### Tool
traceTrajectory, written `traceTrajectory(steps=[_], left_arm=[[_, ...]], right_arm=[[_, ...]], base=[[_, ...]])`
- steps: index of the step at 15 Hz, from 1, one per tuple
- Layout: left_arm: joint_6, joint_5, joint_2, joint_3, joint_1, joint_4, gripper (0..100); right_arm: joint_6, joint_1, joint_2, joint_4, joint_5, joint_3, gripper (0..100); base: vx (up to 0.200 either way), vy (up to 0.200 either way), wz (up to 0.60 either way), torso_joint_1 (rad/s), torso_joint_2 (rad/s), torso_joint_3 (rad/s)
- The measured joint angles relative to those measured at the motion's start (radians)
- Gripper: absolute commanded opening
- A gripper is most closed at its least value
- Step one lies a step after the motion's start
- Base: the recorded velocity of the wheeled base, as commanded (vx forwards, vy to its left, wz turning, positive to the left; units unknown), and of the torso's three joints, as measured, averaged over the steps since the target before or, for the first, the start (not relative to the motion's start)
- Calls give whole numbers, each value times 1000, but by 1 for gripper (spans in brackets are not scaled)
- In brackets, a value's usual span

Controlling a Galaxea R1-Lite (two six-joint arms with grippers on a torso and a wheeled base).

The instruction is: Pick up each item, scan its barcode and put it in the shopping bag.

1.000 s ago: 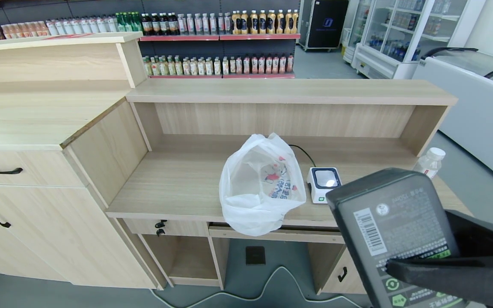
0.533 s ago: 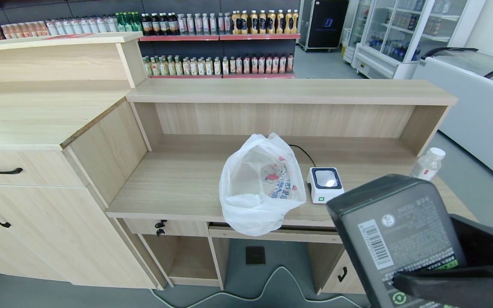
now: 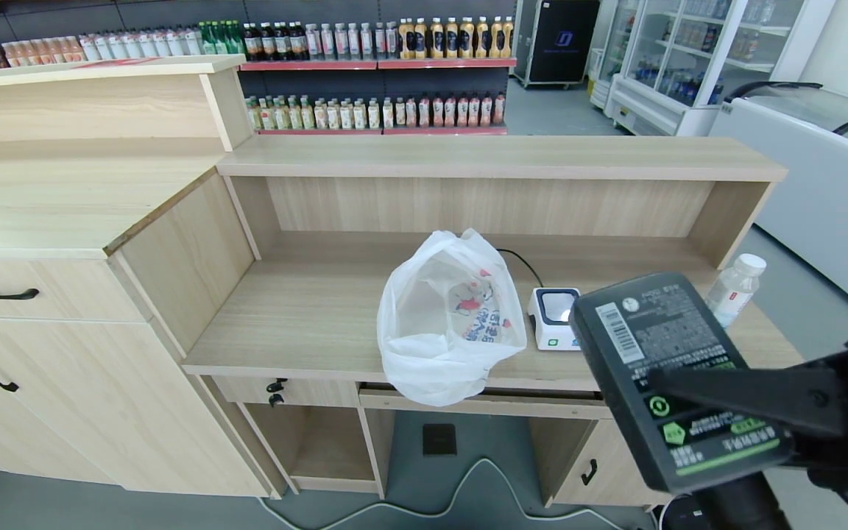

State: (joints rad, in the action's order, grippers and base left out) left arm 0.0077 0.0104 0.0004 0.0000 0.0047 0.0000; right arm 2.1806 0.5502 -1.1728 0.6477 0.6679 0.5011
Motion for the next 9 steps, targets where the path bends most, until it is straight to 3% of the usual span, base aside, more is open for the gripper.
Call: traceTrajectory(steps=[4, 7, 9], left_arm=[[0, 0, 0, 0, -1, 0, 0], [0, 0, 0, 0, 0, 0, 0], [0, 0, 0, 0, 0, 0, 0]], right_arm=[[-689, -293, 72, -149, -101, 11, 0], [-1009, -495, 103, -170, -119, 20, 0], [-1247, -584, 108, -181, -130, 20, 0]], base=[[0, 0, 0, 0, 0, 0], [0, 0, 0, 0, 0, 0], [0, 0, 0, 0, 0, 0]])
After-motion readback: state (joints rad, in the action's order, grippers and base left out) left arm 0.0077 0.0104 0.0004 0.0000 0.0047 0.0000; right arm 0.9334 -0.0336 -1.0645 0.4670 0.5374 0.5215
